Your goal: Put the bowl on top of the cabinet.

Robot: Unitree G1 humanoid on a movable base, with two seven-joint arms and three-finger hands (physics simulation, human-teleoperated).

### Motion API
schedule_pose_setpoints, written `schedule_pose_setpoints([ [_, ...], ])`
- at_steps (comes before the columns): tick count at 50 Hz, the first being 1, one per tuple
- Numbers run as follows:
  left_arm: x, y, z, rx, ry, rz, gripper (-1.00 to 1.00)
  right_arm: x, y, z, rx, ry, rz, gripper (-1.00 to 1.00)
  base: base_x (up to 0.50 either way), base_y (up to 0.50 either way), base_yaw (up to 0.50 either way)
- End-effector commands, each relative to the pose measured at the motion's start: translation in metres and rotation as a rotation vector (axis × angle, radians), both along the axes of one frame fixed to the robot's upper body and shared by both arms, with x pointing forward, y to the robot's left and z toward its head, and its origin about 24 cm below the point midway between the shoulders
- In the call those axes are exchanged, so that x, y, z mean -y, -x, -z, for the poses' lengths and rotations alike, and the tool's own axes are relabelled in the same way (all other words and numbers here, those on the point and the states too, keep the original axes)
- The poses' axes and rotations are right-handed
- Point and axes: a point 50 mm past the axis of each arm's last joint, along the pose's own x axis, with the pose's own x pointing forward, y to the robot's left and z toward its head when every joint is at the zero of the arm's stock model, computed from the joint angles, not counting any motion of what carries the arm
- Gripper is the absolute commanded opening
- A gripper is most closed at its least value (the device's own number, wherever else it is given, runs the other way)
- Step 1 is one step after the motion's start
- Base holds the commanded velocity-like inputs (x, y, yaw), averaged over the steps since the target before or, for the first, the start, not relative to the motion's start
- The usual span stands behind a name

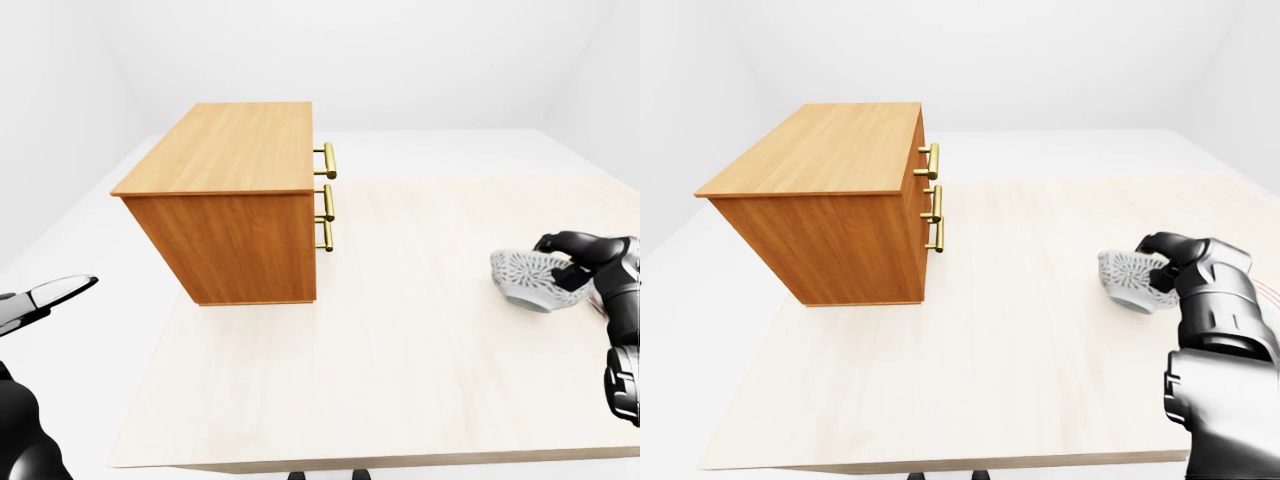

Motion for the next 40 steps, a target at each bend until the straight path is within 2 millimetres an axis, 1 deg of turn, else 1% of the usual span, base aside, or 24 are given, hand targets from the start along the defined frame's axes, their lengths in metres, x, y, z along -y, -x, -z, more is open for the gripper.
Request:
schedule_pose_setpoints([
  [1,0.000,0.000,0.000,0.001,0.002,0.001,1.00,-0.023,-0.031,-0.162,0.218,0.208,-0.070,-1.00,0.00,0.00,0.00],
  [3,0.000,0.000,0.000,0.000,0.002,0.001,1.00,-0.032,-0.033,-0.191,0.259,0.258,-0.076,-1.00,0.00,0.00,0.00],
  [4,0.000,0.000,0.000,0.001,0.002,0.002,1.00,-0.040,-0.035,-0.208,0.290,0.281,-0.086,-1.00,0.00,0.00,0.00],
  [6,0.000,0.000,0.000,0.000,0.002,0.002,1.00,-0.050,-0.036,-0.227,0.320,0.305,-0.098,-1.00,0.00,0.00,0.00],
  [8,-0.001,-0.001,0.000,-0.002,0.003,0.002,1.00,-0.060,-0.037,-0.241,0.344,0.323,-0.111,-1.00,0.00,0.00,0.00],
  [9,-0.001,0.000,0.000,-0.002,0.003,0.001,1.00,-0.070,-0.037,-0.256,0.371,0.344,-0.128,-1.00,0.00,0.00,0.00],
  [12,-0.001,-0.001,0.001,-0.003,0.005,0.001,1.00,-0.082,-0.038,-0.271,0.393,0.364,-0.144,-1.00,0.00,0.00,0.00],
  [13,-0.001,-0.001,0.001,-0.005,0.004,0.002,1.00,-0.093,-0.038,-0.282,0.415,0.376,-0.165,-1.00,0.00,0.00,0.00],
  [16,-0.001,0.000,0.001,-0.003,0.004,0.001,1.00,-0.104,-0.039,-0.292,0.434,0.391,-0.184,-1.00,0.00,0.00,0.00],
  [17,-0.001,0.000,0.001,-0.003,0.004,0.001,1.00,-0.112,-0.039,-0.299,0.448,0.398,-0.199,-1.00,0.00,0.00,0.00],
  [20,-0.001,0.000,0.001,-0.004,0.006,0.000,1.00,-0.121,-0.039,-0.306,0.461,0.410,-0.217,-1.00,0.00,0.00,0.00],
  [21,-0.001,-0.001,0.001,-0.005,0.006,0.001,1.00,-0.130,-0.040,-0.310,0.470,0.414,-0.236,-1.00,0.00,0.00,0.00],
  [26,0.000,-0.002,0.002,-0.011,0.006,0.003,1.00,-0.151,-0.045,-0.314,0.481,0.416,-0.288,-1.00,0.00,0.00,0.00],
  [27,0.000,-0.002,0.002,-0.010,0.005,0.004,1.00,-0.161,-0.047,-0.315,0.488,0.419,-0.312,-1.00,0.00,0.00,0.00],
  [30,0.000,-0.002,0.002,-0.010,0.004,0.004,1.00,-0.174,-0.050,-0.317,0.508,0.427,-0.344,-1.00,0.00,0.00,0.00],
  [31,-0.001,-0.001,0.002,-0.009,0.005,0.002,1.00,-0.187,-0.053,-0.318,0.532,0.422,-0.379,-1.00,0.00,0.00,0.00],
  [36,0.000,-0.002,0.002,-0.010,0.006,0.004,1.00,-0.210,-0.059,-0.316,0.573,0.431,-0.436,-1.00,0.00,0.00,0.00],
  [37,-0.001,-0.002,0.002,-0.010,0.007,0.004,1.00,-0.218,-0.062,-0.313,0.588,0.431,-0.459,-1.00,0.00,0.00,0.00],
  [40,-0.001,-0.002,0.002,-0.009,0.010,0.002,1.00,-0.231,-0.066,-0.310,0.621,0.431,-0.492,-1.00,0.00,0.00,0.00],
])
